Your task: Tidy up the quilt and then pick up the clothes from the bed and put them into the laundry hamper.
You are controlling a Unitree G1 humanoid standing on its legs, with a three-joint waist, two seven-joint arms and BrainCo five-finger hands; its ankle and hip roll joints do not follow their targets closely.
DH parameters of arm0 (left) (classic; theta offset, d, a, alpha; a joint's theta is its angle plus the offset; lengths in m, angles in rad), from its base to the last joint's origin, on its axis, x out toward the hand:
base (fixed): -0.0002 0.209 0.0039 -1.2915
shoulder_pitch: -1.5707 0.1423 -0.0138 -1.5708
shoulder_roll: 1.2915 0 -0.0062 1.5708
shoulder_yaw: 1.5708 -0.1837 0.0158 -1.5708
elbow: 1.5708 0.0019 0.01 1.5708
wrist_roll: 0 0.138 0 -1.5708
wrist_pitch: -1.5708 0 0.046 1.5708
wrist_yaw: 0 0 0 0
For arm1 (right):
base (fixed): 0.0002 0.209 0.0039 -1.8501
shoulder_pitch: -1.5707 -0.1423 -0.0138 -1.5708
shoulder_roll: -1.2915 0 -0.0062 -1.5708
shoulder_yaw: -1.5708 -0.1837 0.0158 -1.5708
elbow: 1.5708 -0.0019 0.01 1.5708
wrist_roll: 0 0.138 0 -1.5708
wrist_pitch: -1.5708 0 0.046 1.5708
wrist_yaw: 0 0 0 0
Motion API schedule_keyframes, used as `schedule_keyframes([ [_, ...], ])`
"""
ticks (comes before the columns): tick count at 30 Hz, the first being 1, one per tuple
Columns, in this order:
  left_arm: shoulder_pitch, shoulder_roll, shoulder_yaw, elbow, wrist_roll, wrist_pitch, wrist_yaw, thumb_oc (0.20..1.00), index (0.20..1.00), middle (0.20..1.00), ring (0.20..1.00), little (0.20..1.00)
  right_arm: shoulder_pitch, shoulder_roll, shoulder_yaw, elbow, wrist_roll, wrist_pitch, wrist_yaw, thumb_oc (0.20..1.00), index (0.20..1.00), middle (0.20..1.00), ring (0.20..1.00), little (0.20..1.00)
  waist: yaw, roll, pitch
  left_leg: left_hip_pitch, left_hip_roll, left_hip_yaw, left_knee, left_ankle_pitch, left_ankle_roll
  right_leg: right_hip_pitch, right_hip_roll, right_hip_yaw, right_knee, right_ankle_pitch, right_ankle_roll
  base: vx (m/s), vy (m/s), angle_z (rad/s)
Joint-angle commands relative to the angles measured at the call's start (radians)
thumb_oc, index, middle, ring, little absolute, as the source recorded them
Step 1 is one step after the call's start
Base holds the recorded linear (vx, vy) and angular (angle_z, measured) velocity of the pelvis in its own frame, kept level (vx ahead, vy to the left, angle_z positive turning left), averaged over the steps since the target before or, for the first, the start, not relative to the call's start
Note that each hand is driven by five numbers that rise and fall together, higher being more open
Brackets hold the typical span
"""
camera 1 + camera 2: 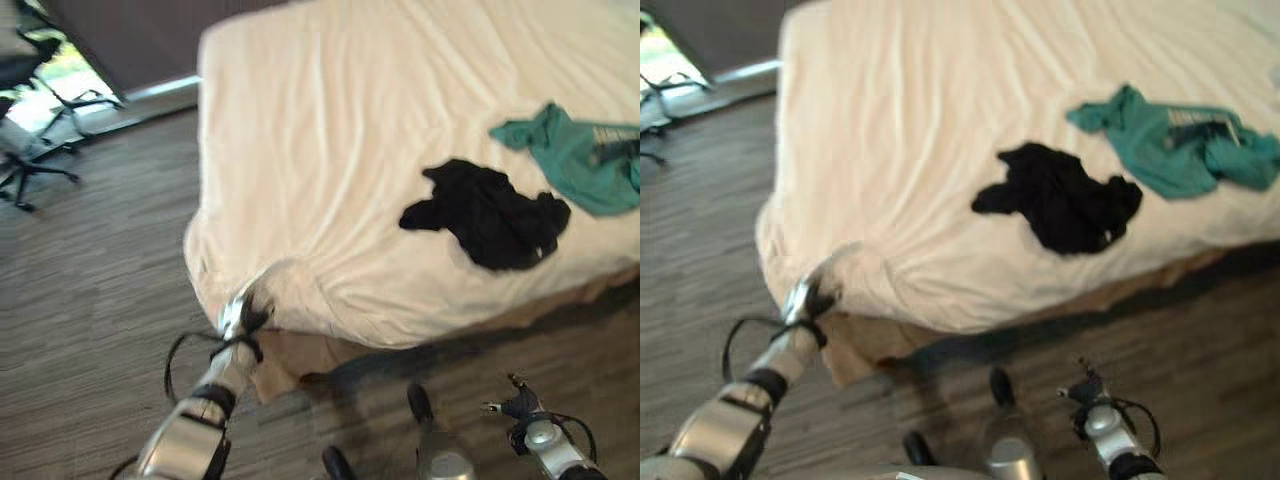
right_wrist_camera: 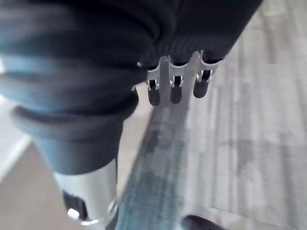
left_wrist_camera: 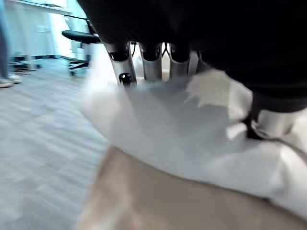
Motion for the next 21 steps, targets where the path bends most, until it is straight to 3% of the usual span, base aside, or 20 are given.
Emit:
schedule_keyframes([
  [1, 0.323, 0.076, 0.106, 0.23, -0.09, 0.102, -0.046, 1.0, 1.0, 1.0, 1.0, 1.0, 0.014, -0.092, -0.078, -0.117, -0.158, -0.004, -0.012, 1.0, 1.0, 1.0, 1.0, 1.0, 0.082, -0.126, 0.043, 0.004, 0.012, -0.063, 0.004, -0.01, -0.042, 0.083, -0.13, -0.047, 0.038, -0.142, 0.11, 0.06, -0.026, 0.53],
  [2, 0.324, 0.076, 0.106, 0.229, -0.09, 0.103, -0.047, 1.0, 1.0, 1.0, 1.0, 1.0, 0.015, -0.092, -0.079, -0.118, -0.158, -0.004, -0.012, 1.0, 1.0, 1.0, 1.0, 1.0, 0.082, -0.126, 0.04, 0.001, 0.013, -0.063, 0.004, -0.007, -0.043, 0.08, -0.129, -0.047, 0.038, -0.14, 0.109, 0.07, -0.024, 0.61],
  [4, 0.436, 0.1, 0.192, 0.216, -0.129, 0.092, -0.057, 1.0, 1.0, 1.0, 1.0, 1.0, 0.042, -0.212, -0.184, -0.231, -0.246, 0.025, -0.028, 1.0, 1.0, 1.0, 1.0, 1.0, 0.119, -0.128, 0.041, 0.002, 0.011, -0.09, 0.004, -0.007, -0.043, 0.106, -0.136, -0.08, 0.035, -0.148, 0.112, 0.03, 0.008, 0.63],
  [6, 0.46, 0.1, 0.196, 0.226, -0.119, 0.097, -0.06, 1.0, 1.0, 1.0, 1.0, 1.0, 0.038, -0.25, -0.21, -0.238, -0.251, 0.031, -0.039, 1.0, 1.0, 1.0, 1.0, 1.0, 0.127, -0.128, 0.039, -0.003, 0.012, -0.095, 0.004, -0.006, -0.043, 0.104, -0.137, -0.086, 0.035, -0.147, 0.113, 0.0, 0.034, 0.63],
  [7, 0.508, 0.091, 0.205, 0.233, -0.096, 0.101, -0.069, 1.0, 1.0, 1.0, 1.0, 1.0, 0.008, -0.342, -0.256, -0.29, -0.279, 0.041, -0.057, 0.385, 0.385, 0.385, 0.385, 0.385, 0.141, -0.131, 0.04, -0.003, 0.013, -0.102, 0.004, -0.011, -0.043, 0.111, -0.139, -0.095, 0.034, -0.149, 0.114, 0.0, 0.038, 0.53],
  [8, 0.508, 0.09, 0.204, 0.233, -0.096, 0.101, -0.069, 1.0, 1.0, 1.0, 1.0, 1.0, 0.01, -0.343, -0.258, -0.292, -0.279, 0.042, -0.055, 0.2, 0.2, 0.2, 0.2, 0.2, 0.142, -0.13, 0.039, -0.006, 0.014, -0.102, 0.004, -0.008, -0.043, 0.108, -0.138, -0.094, 0.034, -0.146, 0.114, -0.01, 0.031, 0.24],
  [12, 0.503, 0.035, 0.164, 0.216, -0.09, 0.095, -0.069, 1.0, 1.0, 1.0, 1.0, 1.0, -0.144, -0.491, -0.286, -0.511, -0.41, 0.06, -0.104, 0.2, 0.2, 0.2, 0.2, 0.2, 0.161, -0.138, 0.045, -0.016, 0.017, -0.111, 0.004, -0.009, -0.04, 0.099, -0.134, -0.091, 0.038, -0.151, 0.111, -0.05, 0.001, 0.15],
  [13, 0.449, 0.016, 0.067, 0.153, -0.101, 0.069, -0.06, 1.0, 1.0, 1.0, 1.0, 1.0, -0.347, -0.53, -0.188, -0.556, -0.445, 0.061, -0.141, 0.2, 0.2, 0.2, 0.2, 0.2, 0.178, -0.145, 0.063, -0.037, 0.02, -0.115, 0.004, -0.004, -0.04, 0.072, -0.131, -0.085, 0.048, -0.152, 0.11, -0.18, -0.009, -0.05],
  [15, 0.425, 0.003, 0.043, 0.127, -0.119, 0.063, -0.054, 1.0, 1.0, 1.0, 1.0, 1.0, -0.463, -0.53, -0.116, -0.55, -0.44, 0.066, -0.154, 0.2, 0.2, 0.2, 0.2, 0.2, 0.177, -0.147, 0.072, -0.049, 0.022, -0.114, 0.004, 0.004, -0.04, 0.056, -0.129, -0.08, 0.053, -0.148, 0.107, -0.14, -0.012, -0.19],
  [16, 0.377, -0.009, -0.014, 0.075, -0.168, 0.053, -0.034, 1.0, 1.0, 1.0, 1.0, 1.0, -0.647, -0.494, -0.009, -0.577, -0.417, 0.07, -0.164, 0.2, 0.2, 0.2, 0.2, 0.2, 0.182, -0.157, 0.089, -0.055, 0.024, -0.108, 0.004, 0.006, -0.039, 0.044, -0.124, -0.071, 0.054, -0.15, 0.101, -0.09, -0.01, -0.08],
  [17, 0.376, -0.011, -0.01, 0.076, -0.168, 0.053, -0.033, 1.0, 1.0, 1.0, 1.0, 1.0, -0.658, -0.494, -0.002, -0.573, -0.416, 0.071, -0.165, 0.2, 0.2, 0.2, 0.2, 0.2, 0.179, -0.156, 0.09, -0.059, 0.024, -0.107, 0.004, 0.011, -0.039, 0.04, -0.124, -0.069, 0.053, -0.146, 0.1, -0.15, -0.017, -0.15],
  [18, 0.323, -0.013, -0.059, 0.024, -0.207, 0.039, -0.004, 1.0, 1.0, 1.0, 1.0, 1.0, -0.84, -0.433, 0.098, -0.556, -0.371, 0.057, -0.181, 0.2, 0.2, 0.2, 0.2, 0.2, 0.184, -0.163, 0.113, -0.071, 0.027, -0.101, 0.004, 0.019, -0.039, 0.022, -0.121, -0.058, 0.055, -0.143, 0.095, -0.09, -0.013, -0.08],
  [19, 0.323, -0.015, -0.057, 0.024, -0.207, 0.039, -0.004, 1.0, 1.0, 1.0, 1.0, 1.0, -0.845, -0.433, 0.102, -0.553, -0.37, 0.056, -0.182, 0.2, 0.2, 0.2, 0.2, 0.2, 0.182, -0.162, 0.113, -0.072, 0.027, -0.101, 0.004, 0.02, -0.039, 0.022, -0.121, -0.058, 0.055, -0.143, 0.095, -0.16, -0.027, -0.19],
  [21, 0.238, -0.007, -0.138, -0.053, -0.258, 0.016, 0.034, 1.0, 1.0, 1.0, 1.0, 1.0, -1.069, -0.302, 0.234, -0.428, -0.289, 0.042, -0.218, 0.2, 0.2, 0.2, 0.2, 0.2, 0.196, -0.168, 0.148, -0.107, 0.028, -0.1, 0.004, 0.04, -0.043, -0.02, -0.117, -0.053, 0.059, -0.133, 0.092, -0.14, -0.028, -0.11],
])
